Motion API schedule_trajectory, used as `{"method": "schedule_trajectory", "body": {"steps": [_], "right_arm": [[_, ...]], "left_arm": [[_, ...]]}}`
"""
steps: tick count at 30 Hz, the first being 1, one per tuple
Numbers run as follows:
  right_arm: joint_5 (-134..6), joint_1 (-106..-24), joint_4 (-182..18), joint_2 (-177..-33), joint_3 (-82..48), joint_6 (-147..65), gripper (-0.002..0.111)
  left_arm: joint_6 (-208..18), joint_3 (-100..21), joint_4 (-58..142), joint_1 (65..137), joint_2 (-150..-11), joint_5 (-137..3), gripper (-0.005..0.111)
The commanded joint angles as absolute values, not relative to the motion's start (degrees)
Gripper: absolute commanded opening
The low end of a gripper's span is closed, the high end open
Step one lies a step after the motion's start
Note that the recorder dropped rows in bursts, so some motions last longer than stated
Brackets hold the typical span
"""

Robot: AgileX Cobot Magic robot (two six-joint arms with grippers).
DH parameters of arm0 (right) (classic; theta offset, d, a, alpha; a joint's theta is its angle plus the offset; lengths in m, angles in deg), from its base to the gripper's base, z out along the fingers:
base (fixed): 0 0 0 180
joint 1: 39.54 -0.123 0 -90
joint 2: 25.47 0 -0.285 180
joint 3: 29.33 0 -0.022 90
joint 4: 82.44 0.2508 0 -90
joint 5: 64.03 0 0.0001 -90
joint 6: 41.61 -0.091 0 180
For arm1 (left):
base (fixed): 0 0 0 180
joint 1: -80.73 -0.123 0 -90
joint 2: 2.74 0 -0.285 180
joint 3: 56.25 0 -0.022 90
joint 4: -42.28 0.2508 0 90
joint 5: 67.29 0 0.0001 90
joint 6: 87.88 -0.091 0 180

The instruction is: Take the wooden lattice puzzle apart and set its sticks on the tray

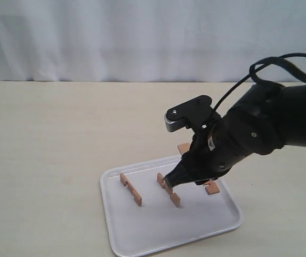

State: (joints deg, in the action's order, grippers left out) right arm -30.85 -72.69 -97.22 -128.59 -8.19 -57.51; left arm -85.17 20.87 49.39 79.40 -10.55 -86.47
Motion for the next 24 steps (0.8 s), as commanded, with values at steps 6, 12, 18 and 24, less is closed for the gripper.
{"method": "schedule_trajectory", "body": {"steps": [6, 12, 18, 24], "right_arm": [[-33.9, -72.3, -101.4, -133.4, -7.8, -57.7, 0.024], [-34.6, -72.3, -101.3, -134.0, -7.8, -61.2, 0.062], [-33.6, -72.3, -101.3, -133.2, -8.5, -61.8, 0.068], [-25.6, -72.3, -100.9, -129.7, -11.0, -60.9, 0.020]], "left_arm": [[-85.0, 21.0, 49.5, 79.5, -10.5, -85.8, 0.000], [-85.0, 21.0, 49.5, 79.5, -10.5, -85.8, 0.000], [-85.0, 21.0, 49.5, 79.5, -10.5, -85.9, 0.000], [-85.0, 21.0, 49.5, 79.5, -10.5, -85.9, 0.000]]}}
